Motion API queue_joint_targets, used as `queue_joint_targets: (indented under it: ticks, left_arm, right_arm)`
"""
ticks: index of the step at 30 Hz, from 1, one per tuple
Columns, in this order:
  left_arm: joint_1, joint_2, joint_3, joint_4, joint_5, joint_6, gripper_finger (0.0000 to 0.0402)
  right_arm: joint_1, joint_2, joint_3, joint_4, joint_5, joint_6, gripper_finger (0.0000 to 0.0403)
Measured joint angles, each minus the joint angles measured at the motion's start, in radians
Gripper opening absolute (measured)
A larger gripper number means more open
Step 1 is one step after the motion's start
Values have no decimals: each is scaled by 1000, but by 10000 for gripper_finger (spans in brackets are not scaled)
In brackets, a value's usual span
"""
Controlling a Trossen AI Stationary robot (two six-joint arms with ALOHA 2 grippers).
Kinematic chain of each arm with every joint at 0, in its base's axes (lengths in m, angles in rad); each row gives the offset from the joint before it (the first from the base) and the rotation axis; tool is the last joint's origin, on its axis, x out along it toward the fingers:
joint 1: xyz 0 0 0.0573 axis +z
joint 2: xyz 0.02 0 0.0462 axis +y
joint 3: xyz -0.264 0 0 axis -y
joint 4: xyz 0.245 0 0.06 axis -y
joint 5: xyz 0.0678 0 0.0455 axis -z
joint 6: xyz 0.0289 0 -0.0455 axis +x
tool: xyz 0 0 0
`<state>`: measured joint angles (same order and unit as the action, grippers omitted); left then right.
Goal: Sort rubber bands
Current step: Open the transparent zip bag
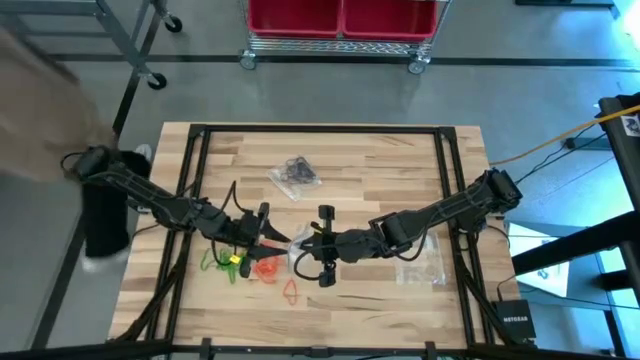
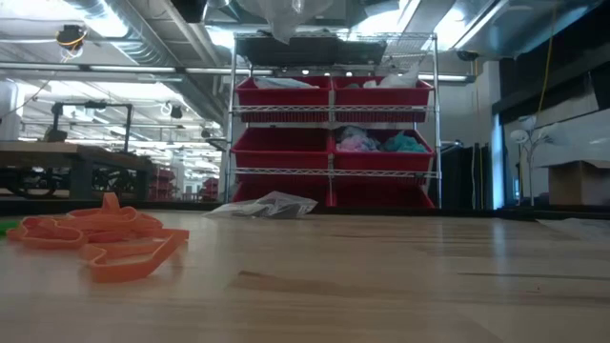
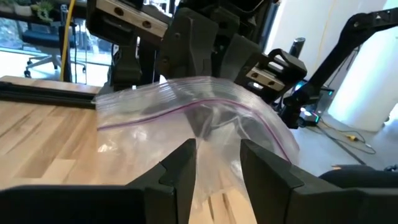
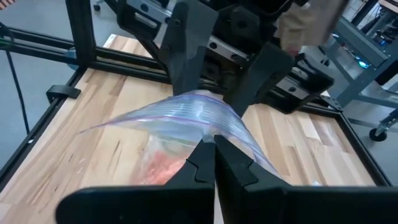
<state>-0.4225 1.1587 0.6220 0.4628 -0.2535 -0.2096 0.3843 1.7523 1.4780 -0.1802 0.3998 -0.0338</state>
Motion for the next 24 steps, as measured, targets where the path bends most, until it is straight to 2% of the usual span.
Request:
queue_joint_targets:
  ticks: [5,7,12,17,21,24]
  left_arm:
    - [1,0,0,2,-7,8,112]
    - [4,0,0,0,-32,12,95]
    - [5,0,0,1,-108,38,12]
    - [3,0,0,2,-171,51,1]
    - [3,0,0,3,-294,66,1]
    - [3,0,0,1,-417,62,1]
  right_arm:
    - [-1,0,0,4,-7,1,0]
    - [-1,0,0,4,-7,2,0]
    - [-1,0,0,5,-6,63,0]
    - [-18,0,0,8,6,225,0]
    - [-33,0,0,5,85,392,0]
    - [-32,15,0,16,198,430,0]
